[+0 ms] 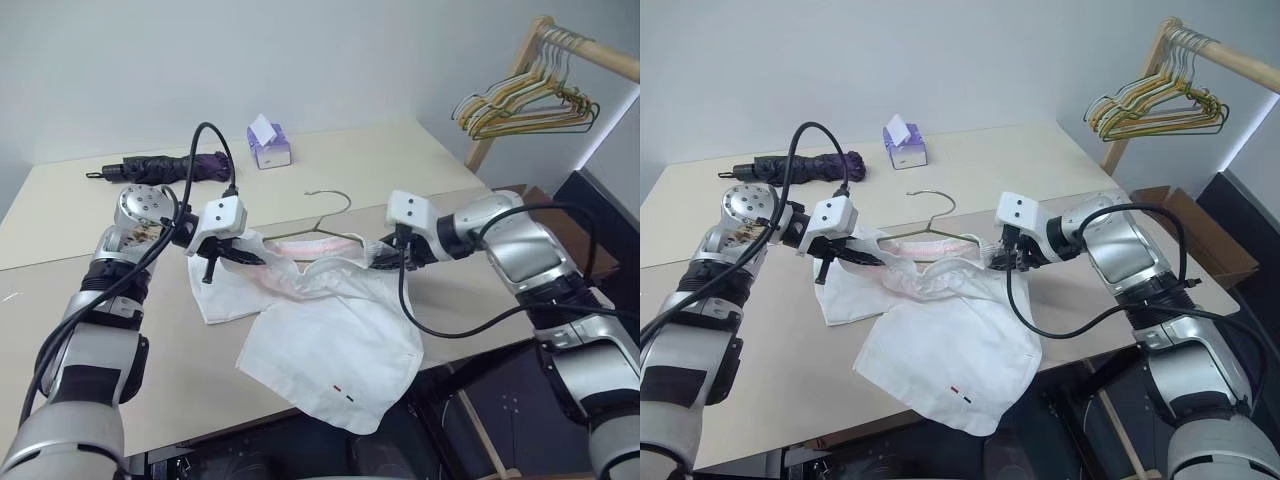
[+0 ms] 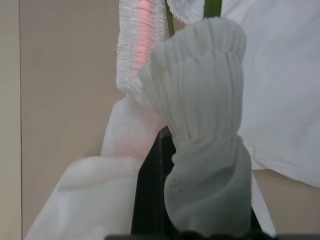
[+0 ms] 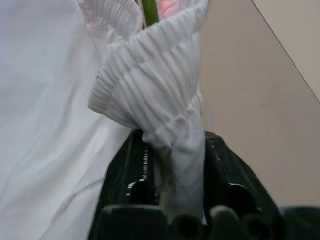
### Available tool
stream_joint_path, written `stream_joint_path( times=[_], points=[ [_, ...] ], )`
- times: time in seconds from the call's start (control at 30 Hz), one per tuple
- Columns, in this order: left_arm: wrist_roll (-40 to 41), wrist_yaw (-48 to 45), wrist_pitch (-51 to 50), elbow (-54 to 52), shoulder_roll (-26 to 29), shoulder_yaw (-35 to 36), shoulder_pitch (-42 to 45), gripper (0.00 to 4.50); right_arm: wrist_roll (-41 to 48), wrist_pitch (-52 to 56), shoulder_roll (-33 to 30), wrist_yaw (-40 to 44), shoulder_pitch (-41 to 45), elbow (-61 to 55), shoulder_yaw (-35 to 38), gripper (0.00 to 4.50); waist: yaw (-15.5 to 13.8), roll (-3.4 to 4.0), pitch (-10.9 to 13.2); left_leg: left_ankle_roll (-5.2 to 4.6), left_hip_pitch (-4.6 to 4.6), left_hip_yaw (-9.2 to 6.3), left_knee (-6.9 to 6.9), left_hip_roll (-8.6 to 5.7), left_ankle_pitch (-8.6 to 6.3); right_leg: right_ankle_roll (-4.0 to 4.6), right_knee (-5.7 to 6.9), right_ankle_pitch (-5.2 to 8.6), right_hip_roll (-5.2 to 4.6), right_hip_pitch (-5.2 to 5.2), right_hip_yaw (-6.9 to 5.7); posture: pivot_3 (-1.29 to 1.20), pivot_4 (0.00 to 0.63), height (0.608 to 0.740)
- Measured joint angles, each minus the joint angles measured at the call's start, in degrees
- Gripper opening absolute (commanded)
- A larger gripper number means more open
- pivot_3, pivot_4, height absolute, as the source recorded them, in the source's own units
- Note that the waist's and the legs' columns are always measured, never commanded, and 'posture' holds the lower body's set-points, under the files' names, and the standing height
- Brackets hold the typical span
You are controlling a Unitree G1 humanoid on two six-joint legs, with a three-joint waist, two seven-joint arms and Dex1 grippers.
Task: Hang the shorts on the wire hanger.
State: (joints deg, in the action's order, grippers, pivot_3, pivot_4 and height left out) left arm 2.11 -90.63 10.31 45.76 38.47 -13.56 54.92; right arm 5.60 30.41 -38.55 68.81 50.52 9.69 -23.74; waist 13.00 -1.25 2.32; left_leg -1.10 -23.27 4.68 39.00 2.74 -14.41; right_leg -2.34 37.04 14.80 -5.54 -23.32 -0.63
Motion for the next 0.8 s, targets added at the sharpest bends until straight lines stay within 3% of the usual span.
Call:
stream_joint_path(
  times=[0.07, 0.3, 0.53, 0.8],
  points=[
    [-0.03, -0.34, 0.07, 0.0, 0.0, 0.0, 0.0, 0.0, -0.6, -0.54, 0.09, 0.77, 0.01, -0.03, -0.26, 0.04, 0.06, 0.0, 0.0, 0.0, 0.0, -0.01, 0.0, 0.0, 0.0, 0.0, 0.0, 0.0, 0.0, 0.0, -0.01, -0.22, 0.0, 0.74],
    [0.03, -1.11, 0.2, 0.0, -0.04, 0.04, 0.0, 0.0, -1.02, -0.74, -0.29, 2.41, -0.29, -1.17, -0.01, 0.04, 0.28, 0.0, 0.0, 0.01, 0.0, -0.01, 0.0, 0.0, 0.01, 0.0, 0.02, 0.0, 0.0, 0.0, -0.01, -0.24, 0.0, 0.74],
    [5.21, -1.65, -1.26, -1.53, 0.29, 0.47, 0.52, 1.95, 2.99, 5.02, -2.19, 3.62, -4.16, -6.51, 4.45, 0.0, 0.25, 0.0, 0.0, 0.03, -0.01, -0.04, 0.01, 0.0, 0.02, 0.0, 0.02, 0.0, -0.03, 0.0, -0.03, -0.25, 0.0, 0.74],
    [6.96, -0.4, -2.63, 0.66, 0.05, 4.45, 3.22, 3.97, 9.71, 14.11, -7.47, 2.38, -14.24, -16.7, 12.3, 0.0, 0.35, -0.01, 0.0, -0.06, 0.0, -0.05, -0.01, 0.0, -0.04, 0.0, 0.03, 0.0, -0.02, 0.0, -0.05, -0.26, 0.0, 0.74]
  ],
)
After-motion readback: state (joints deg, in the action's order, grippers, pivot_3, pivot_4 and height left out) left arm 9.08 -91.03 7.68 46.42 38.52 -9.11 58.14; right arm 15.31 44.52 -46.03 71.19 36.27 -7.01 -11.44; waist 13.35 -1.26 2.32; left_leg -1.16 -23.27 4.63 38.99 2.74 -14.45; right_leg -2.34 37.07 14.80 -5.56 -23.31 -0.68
